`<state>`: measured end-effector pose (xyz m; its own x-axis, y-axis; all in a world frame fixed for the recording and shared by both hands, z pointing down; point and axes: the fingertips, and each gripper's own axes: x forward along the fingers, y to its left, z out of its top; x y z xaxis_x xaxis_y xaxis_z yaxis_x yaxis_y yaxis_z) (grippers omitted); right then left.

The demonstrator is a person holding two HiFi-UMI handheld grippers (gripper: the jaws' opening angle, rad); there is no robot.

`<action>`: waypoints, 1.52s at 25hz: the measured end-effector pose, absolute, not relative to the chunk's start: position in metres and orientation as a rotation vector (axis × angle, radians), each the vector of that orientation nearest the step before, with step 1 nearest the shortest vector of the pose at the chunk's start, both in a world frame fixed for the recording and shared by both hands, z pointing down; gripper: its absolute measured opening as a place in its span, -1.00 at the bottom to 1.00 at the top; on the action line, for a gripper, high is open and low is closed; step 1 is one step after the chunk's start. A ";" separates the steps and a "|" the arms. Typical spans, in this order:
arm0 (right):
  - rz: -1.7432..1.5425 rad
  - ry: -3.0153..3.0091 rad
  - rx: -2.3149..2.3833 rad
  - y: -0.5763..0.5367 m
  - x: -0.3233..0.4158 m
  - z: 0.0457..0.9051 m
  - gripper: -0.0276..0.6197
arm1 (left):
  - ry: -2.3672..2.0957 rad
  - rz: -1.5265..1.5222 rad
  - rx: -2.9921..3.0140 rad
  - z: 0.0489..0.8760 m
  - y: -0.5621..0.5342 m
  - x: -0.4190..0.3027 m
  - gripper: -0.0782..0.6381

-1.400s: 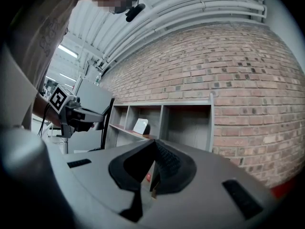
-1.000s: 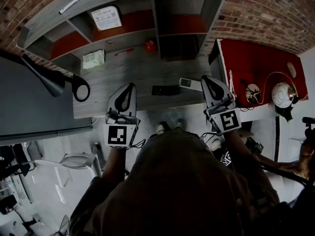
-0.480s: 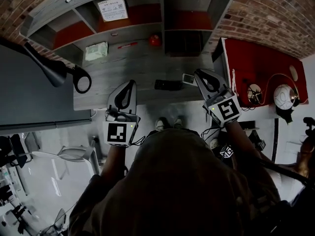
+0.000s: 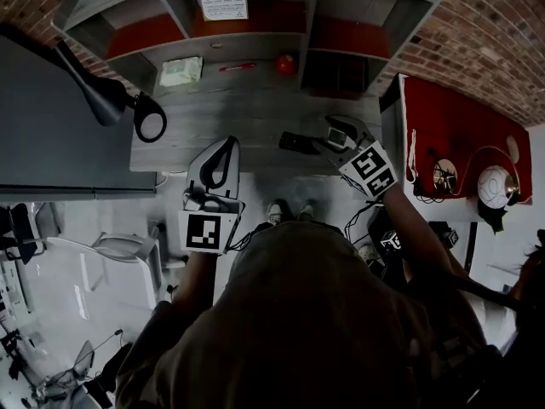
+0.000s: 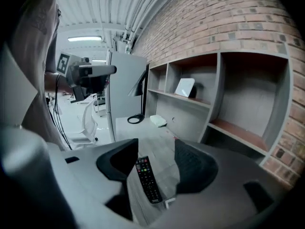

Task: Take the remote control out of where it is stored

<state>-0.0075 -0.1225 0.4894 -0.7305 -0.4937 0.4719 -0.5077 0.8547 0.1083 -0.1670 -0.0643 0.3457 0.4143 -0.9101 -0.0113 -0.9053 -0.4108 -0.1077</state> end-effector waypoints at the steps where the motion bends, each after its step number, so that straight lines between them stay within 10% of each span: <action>1: 0.044 -2.518 0.701 -0.122 -0.012 0.498 -0.20 | 1.658 -0.078 -2.553 0.346 -0.061 -0.169 -0.75; 38: -0.037 -2.089 0.425 -0.132 -0.079 0.704 -0.14 | 1.797 -0.121 -2.474 0.350 -0.044 -0.205 -0.75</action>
